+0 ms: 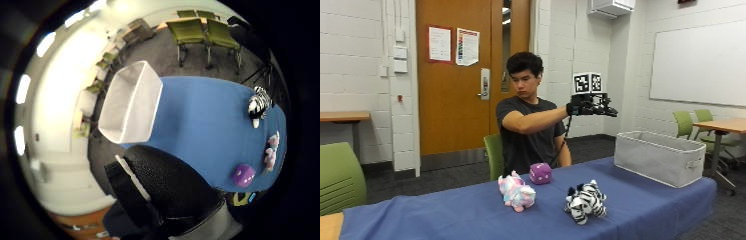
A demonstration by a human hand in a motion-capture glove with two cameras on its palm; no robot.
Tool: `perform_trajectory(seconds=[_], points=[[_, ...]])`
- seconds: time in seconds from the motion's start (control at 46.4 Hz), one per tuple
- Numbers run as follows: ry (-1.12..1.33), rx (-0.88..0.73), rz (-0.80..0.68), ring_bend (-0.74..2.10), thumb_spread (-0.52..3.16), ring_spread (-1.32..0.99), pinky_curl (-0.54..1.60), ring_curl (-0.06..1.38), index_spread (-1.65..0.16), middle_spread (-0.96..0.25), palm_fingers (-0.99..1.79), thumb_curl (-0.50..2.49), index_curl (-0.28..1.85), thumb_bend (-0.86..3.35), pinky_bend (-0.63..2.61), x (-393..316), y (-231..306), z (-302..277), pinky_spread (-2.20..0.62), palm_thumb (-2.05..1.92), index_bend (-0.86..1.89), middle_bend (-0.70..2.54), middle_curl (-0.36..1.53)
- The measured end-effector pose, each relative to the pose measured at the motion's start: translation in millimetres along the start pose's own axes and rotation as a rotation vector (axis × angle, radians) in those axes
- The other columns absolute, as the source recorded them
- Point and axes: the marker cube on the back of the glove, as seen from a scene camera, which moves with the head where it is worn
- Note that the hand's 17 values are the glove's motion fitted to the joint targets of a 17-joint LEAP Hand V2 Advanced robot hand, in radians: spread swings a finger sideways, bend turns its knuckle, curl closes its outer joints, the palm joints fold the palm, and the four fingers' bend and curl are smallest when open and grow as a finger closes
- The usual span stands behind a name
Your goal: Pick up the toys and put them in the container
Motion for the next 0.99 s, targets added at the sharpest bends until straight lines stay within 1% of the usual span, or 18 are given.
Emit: perform_trajectory(seconds=[0.108, 0.216, 0.431, 0.582, 0.712, 0.798, 0.992], points=[[-0.003, 0.004, 0.007, 0.22, 0.59, -0.16, 0.13, 0.05, -0.12, -0.04, 0.3, 0.01, 0.09, -0.12, 0.41, 2, 1, 0, -0.08, -0.17, 0.19, 0.24, 0.08], [-0.003, -0.004, 0.016, 0.22, 0.75, -0.21, 0.17, 0.07, -0.16, -0.05, 0.28, 0.02, 0.14, -0.12, 0.43, 6, 3, 1, -0.1, -0.18, 0.19, 0.25, 0.11], [0.018, -0.004, 0.015, 0.23, 0.89, -0.26, 0.21, 0.1, -0.19, -0.06, 0.25, 0.04, 0.19, -0.12, 0.44, 20, 13, 4, -0.11, -0.18, 0.18, 0.25, 0.17], [0.017, 0.011, 0.019, 0.24, 0.92, -0.28, 0.24, 0.12, -0.2, -0.07, 0.23, 0.05, 0.23, -0.12, 0.45, 61, 40, 17, -0.11, -0.18, 0.18, 0.25, 0.2], [0.042, 0.008, 0.076, 0.24, 0.94, -0.3, 0.25, 0.14, -0.21, -0.08, 0.23, 0.05, 0.25, -0.12, 0.45, 116, 72, 57, -0.11, -0.18, 0.18, 0.26, 0.23], [0.031, -0.043, 0.109, 0.26, 0.94, -0.31, 0.26, 0.15, -0.22, -0.08, 0.24, 0.06, 0.26, -0.12, 0.45, 141, 91, 94, -0.11, -0.19, 0.18, 0.27, 0.25], [-0.016, -0.175, 0.145, 0.26, 0.93, -0.33, 0.28, 0.17, -0.25, -0.1, 0.23, 0.06, 0.3, -0.13, 0.44, 154, 140, 177, -0.1, -0.19, 0.19, 0.27, 0.28]])
